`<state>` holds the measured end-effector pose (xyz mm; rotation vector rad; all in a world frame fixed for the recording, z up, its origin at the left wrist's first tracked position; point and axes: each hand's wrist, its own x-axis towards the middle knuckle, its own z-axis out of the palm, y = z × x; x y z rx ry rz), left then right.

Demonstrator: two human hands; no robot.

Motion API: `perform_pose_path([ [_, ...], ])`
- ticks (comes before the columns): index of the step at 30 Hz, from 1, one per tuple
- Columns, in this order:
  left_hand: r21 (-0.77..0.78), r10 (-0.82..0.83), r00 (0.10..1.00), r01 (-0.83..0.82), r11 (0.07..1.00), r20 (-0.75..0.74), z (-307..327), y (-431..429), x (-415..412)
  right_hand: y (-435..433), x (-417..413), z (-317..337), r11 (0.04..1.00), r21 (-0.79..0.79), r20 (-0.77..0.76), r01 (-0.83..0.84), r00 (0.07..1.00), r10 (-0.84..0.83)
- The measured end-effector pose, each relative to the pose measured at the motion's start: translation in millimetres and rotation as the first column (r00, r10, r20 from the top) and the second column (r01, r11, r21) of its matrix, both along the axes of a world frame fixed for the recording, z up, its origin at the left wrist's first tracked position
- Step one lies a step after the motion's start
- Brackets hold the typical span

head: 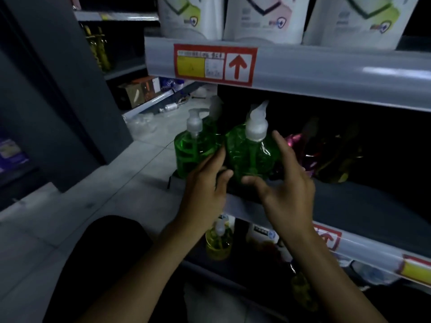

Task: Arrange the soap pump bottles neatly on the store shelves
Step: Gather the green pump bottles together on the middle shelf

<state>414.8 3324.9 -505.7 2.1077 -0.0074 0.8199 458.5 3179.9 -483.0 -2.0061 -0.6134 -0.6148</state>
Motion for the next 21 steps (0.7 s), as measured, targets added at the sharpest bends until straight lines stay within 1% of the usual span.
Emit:
perform_pose_path([
  [1,-0.007,-0.003,0.999,0.003,1.0,-0.037,-3,2,2,1,1,-10,1.0,-0.016,-0.02,-0.016,1.0,0.015],
  [2,-0.011,-0.013,0.997,0.012,1.0,-0.07,-6,5,6,2,-3,-19,0.998,-0.065,-0.065,-0.01,0.998,0.006],
  [5,-0.075,-0.077,0.982,0.065,0.995,-0.175,-16,8,12,1,18,-22,0.998,-0.062,-0.129,-0.016,0.992,0.008],
  [7,-0.076,-0.107,0.966,0.091,0.993,-0.237,-22,10,14,0,12,-33,0.993,-0.108,-0.2,-0.042,0.98,0.02],
  [9,-0.051,-0.105,0.954,0.094,0.994,-0.28,-25,13,16,-3,13,-34,0.985,-0.156,-0.209,-0.074,0.977,0.041],
  [11,-0.025,-0.082,0.965,0.078,0.997,-0.248,-23,13,15,-9,21,-32,0.976,-0.194,-0.196,-0.103,0.979,0.064],
  [12,0.004,-0.026,0.979,0.028,1.0,-0.204,-18,12,12,-12,20,-31,0.967,-0.223,-0.197,-0.12,0.978,0.076],
  [13,0.042,0.067,0.989,-0.062,0.997,-0.132,-11,13,8,-13,19,-31,0.958,-0.262,-0.185,-0.12,0.98,0.072],
  [14,0.07,0.172,0.985,-0.17,0.983,-0.024,-3,15,4,-15,19,-31,0.95,-0.289,-0.167,-0.116,0.984,0.069],
  [15,0.076,0.259,0.963,-0.265,0.961,0.078,6,18,0,-16,19,-32,0.951,-0.288,-0.161,-0.113,0.985,0.068],
  [16,0.056,0.331,0.933,-0.341,0.938,0.144,15,24,-3,-15,18,-31,0.954,-0.273,-0.168,-0.121,0.983,0.076],
  [17,0.019,0.385,0.908,-0.393,0.919,0.167,20,31,-2,-14,17,-31,0.958,-0.257,-0.18,-0.13,0.98,0.085],
  [18,-0.025,0.414,0.9,-0.415,0.91,0.136,21,39,2,-13,17,-32,0.96,-0.241,-0.193,-0.143,0.976,0.097],
  [19,-0.077,0.413,0.909,-0.408,0.91,0.061,22,46,5,-11,17,-31,0.962,-0.23,-0.198,-0.149,0.975,0.103],
  [21,-0.197,0.313,0.943,-0.33,0.923,-0.11,18,52,11,-11,21,-31,0.963,-0.225,-0.197,-0.145,0.975,0.101],
])
